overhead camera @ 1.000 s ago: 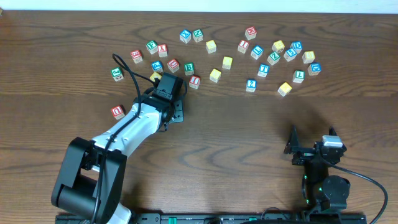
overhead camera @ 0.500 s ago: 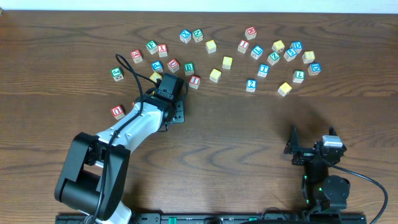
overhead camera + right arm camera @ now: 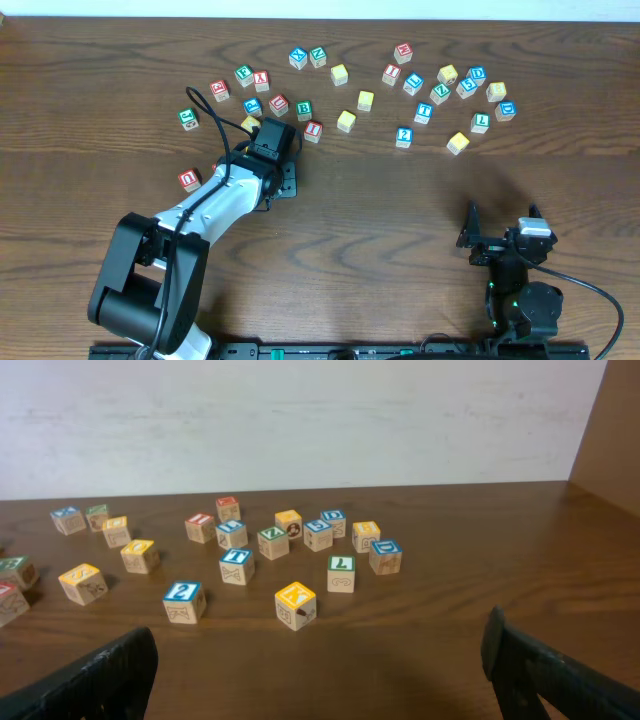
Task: Spell out ROBOT
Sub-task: 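Lower the green R block onto the table and open the left gripper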
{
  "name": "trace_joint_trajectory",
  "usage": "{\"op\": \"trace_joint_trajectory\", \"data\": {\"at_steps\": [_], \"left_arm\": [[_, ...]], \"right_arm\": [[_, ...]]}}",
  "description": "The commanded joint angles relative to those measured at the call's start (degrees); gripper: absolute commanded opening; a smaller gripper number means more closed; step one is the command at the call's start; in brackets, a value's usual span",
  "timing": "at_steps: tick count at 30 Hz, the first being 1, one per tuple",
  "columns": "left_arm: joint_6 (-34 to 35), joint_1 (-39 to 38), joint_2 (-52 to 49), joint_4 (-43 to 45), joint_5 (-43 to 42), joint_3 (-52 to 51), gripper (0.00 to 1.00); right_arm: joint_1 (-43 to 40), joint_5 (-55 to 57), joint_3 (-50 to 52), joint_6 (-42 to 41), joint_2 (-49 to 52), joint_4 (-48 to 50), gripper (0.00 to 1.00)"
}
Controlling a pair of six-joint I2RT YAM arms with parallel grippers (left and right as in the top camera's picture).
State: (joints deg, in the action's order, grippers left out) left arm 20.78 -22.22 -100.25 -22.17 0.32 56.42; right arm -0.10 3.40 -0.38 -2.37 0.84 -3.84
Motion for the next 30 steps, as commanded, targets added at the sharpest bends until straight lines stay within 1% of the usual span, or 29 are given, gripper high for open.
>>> {"op": "trace_joint_trajectory", "data": {"at_steps": [1, 3, 4, 5, 7, 9, 12, 16, 21, 26, 28, 30], "left_arm": [[-0.8, 0.2, -0.5, 0.0, 0.1, -0.8, 0.14], [-0.8, 0.2, -0.5, 0.0, 0.1, -0.8, 0.15], [-0.8, 0.2, -0.5, 0.0, 0.1, -0.8, 0.17], [-0.8, 0.2, -0.5, 0.0, 0.1, -0.8, 0.22], [-0.8, 0.2, -0.5, 0.0, 0.1, -0.8, 0.24], [-0.8, 0.2, -0.5, 0.0, 0.1, -0.8, 0.29], [-0.8, 0.1, -0.5, 0.0, 0.1, -0.8, 0.34], [-0.8, 0.2, -0.5, 0.0, 0.1, -0.8, 0.39], [-0.8, 0.1, -0.5, 0.0, 0.1, -0.8, 0.41], [-0.8, 0.2, -0.5, 0.0, 0.1, -0.8, 0.50], [-0.8, 0.1, -0.5, 0.0, 0.1, -0.8, 0.56], [-0.8, 0.1, -0.5, 0.0, 0.1, -0.8, 0.58]], "right_arm": [[0.2, 0.1, 0.1, -0.4, -0.4, -0.2, 0.99], [0.2, 0.1, 0.1, -0.4, -0.4, -0.2, 0.99], [0.2, 0.1, 0.1, -0.4, -0.4, -0.2, 0.99], [0.2, 0.1, 0.1, -0.4, -0.4, -0.2, 0.99], [0.2, 0.1, 0.1, -0.4, -0.4, -0.2, 0.99], [0.2, 0.1, 0.1, -0.4, -0.4, -0.2, 0.99], [0.2, 0.1, 0.1, -0.4, -0.4, -0.2, 0.99], [0.2, 0.1, 0.1, -0.4, -0.4, -0.2, 0.99], [0.2, 0.1, 0.1, -0.4, -0.4, -0.2, 0.99], [0.2, 0.1, 0.1, -0.4, -0.4, -0.2, 0.99], [0.2, 0.1, 0.1, -0.4, -0.4, -0.2, 0.99], [0.2, 0.1, 0.1, -0.4, -0.4, -0.2, 0.99]]}}
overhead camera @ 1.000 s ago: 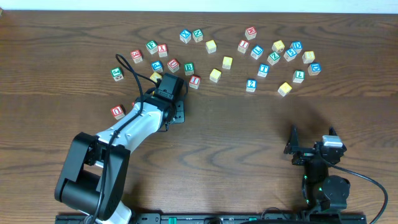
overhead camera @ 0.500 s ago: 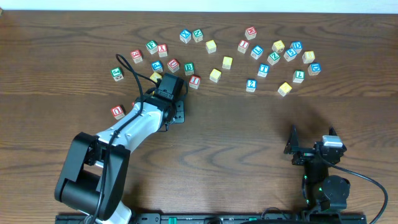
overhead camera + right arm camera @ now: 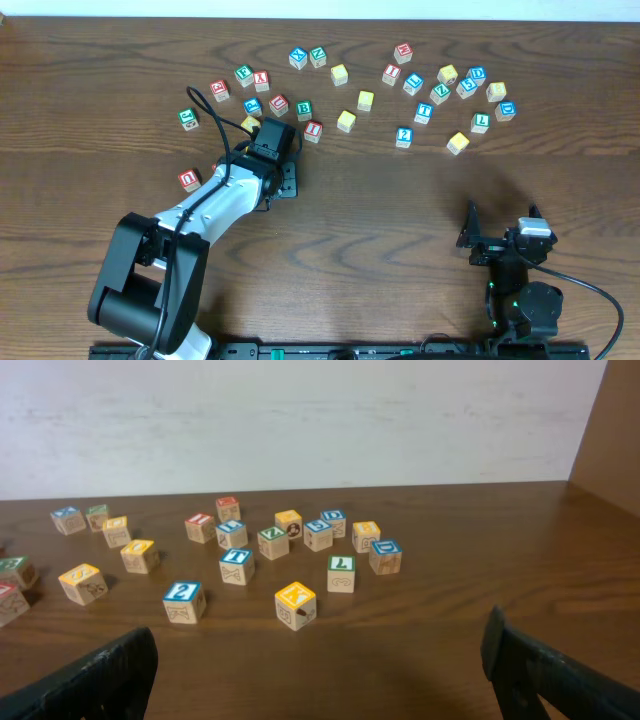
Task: Spell out ROBOT
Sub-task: 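Lower the green R block onto the table and open the left gripper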
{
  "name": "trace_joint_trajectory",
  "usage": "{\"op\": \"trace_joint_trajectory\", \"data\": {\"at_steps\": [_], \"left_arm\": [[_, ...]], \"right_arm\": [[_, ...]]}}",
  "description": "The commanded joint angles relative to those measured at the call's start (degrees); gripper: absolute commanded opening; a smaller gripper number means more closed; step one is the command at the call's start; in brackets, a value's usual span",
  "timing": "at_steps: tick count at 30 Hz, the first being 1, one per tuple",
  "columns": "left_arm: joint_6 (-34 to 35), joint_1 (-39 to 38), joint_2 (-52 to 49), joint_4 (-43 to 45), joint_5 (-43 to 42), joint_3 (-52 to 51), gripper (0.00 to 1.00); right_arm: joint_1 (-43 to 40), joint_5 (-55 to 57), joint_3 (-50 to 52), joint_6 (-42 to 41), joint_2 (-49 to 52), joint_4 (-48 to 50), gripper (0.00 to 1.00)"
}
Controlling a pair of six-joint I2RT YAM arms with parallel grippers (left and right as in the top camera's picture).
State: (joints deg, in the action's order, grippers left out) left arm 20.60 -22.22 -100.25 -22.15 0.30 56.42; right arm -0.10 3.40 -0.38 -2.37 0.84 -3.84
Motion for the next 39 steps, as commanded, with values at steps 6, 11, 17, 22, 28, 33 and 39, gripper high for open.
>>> {"op": "trace_joint_trajectory", "data": {"at_steps": [6, 11, 17, 22, 28, 33, 39], "left_arm": [[-0.7, 0.1, -0.4, 0.0, 0.1, -0.8, 0.59], [-0.7, 0.2, -0.3, 0.0, 0.1, -0.2, 0.59], [-0.7, 0.2, 0.0, -0.3, 0.1, 1.3, 0.59], [-1.6, 0.1, 1.9, -2.0, 0.1, 3.1, 0.59], [-3.0, 0.2, 6.9, -4.0, 0.2, 5.3, 0.60], [-4.1, 0.2, 12.4, -5.3, 0.1, 7.0, 0.60], [-5.6, 0.2, 17.3, -7.7, 0.3, 9.2, 0.64]], "right_arm": [[0.2, 0.1, 0.1, -0.4, -0.4, -0.2, 0.99], [0.2, 0.1, 0.1, -0.4, -0.4, -0.2, 0.99], [0.2, 0.1, 0.1, -0.4, -0.4, -0.2, 0.99], [0.2, 0.1, 0.1, -0.4, -0.4, -0.2, 0.99], [0.2, 0.1, 0.1, -0.4, -0.4, -0.2, 0.99], [0.2, 0.1, 0.1, -0.4, -0.4, -0.2, 0.99], [0.2, 0.1, 0.1, -0.4, -0.4, -0.2, 0.99]]}}
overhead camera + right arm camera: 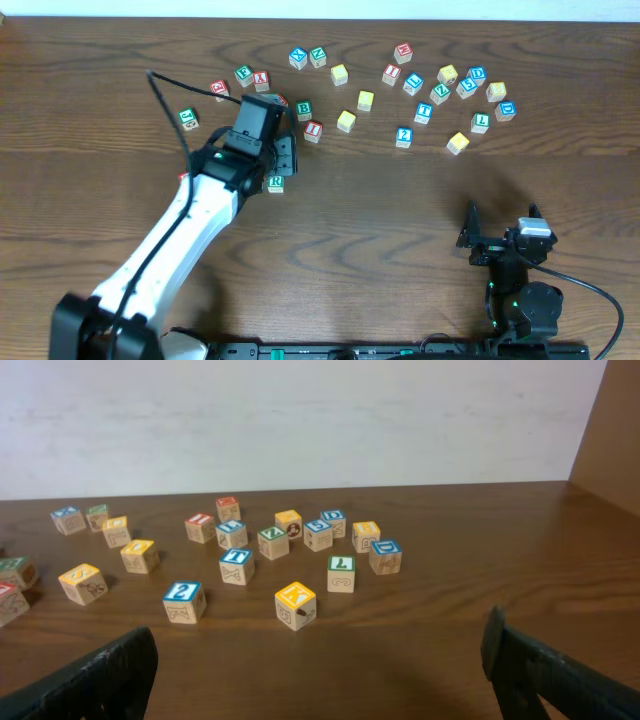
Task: Spell out ROBOT
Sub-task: 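Lower the green R block onto the table and open the left gripper, then move the left gripper up to the yellow O block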
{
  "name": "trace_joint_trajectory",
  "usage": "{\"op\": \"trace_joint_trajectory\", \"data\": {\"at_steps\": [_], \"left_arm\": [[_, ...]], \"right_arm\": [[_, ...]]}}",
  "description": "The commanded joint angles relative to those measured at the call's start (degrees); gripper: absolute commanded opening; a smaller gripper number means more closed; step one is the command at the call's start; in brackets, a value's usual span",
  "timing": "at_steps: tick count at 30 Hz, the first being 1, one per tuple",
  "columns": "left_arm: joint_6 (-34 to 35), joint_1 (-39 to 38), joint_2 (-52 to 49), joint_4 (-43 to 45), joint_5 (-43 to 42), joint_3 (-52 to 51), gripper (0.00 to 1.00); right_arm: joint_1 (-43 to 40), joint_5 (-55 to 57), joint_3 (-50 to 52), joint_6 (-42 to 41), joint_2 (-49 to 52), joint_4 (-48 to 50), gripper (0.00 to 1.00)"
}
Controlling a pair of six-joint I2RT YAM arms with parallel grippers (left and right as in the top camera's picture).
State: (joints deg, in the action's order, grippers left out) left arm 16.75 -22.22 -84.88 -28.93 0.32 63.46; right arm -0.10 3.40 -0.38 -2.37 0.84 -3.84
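Note:
A green R block (274, 183) lies by itself on the brown table (400, 220), in front of the scattered letter blocks. My left gripper (285, 157) hangs just behind it, open and apart from it. Among the scattered blocks at the back are a green B block (304, 110) and a blue T block (424, 113). My right gripper (502, 224) rests near the front right, open (320, 680) with nothing between its fingers (110, 675).
Several more blocks lie in a band along the back, from a green block (187, 117) at the left to a blue block (506, 108) at the right. Closest to the right wrist camera are a yellow block (296, 605) and a green L block (341, 573). The left arm (190, 230) slants across the front left.
My left gripper has moved back and a little left, and the arm is stretched out. A green R block now shows on the table where the gripper was. The right arm has not moved.
At both earlier moments my left gripper stood low over the table in front of the blocks, covering that spot, with a red block to its left. Now it has drawn back, the green R block lies uncovered there, and the arm hides most of the red block.

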Motion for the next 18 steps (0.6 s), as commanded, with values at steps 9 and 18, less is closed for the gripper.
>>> {"op": "trace_joint_trajectory", "data": {"at_steps": [9, 18], "left_arm": [[-1.7, 0.2, 3.1, -1.9, 5.0, 5.4, 0.64], [-3.2, 0.3, 2.8, -2.3, 8.4, 5.6, 0.64]], "right_arm": [[0.2, 0.1, 0.1, -0.4, -0.4, -0.2, 0.99], [0.2, 0.1, 0.1, -0.4, -0.4, -0.2, 0.99]]}}
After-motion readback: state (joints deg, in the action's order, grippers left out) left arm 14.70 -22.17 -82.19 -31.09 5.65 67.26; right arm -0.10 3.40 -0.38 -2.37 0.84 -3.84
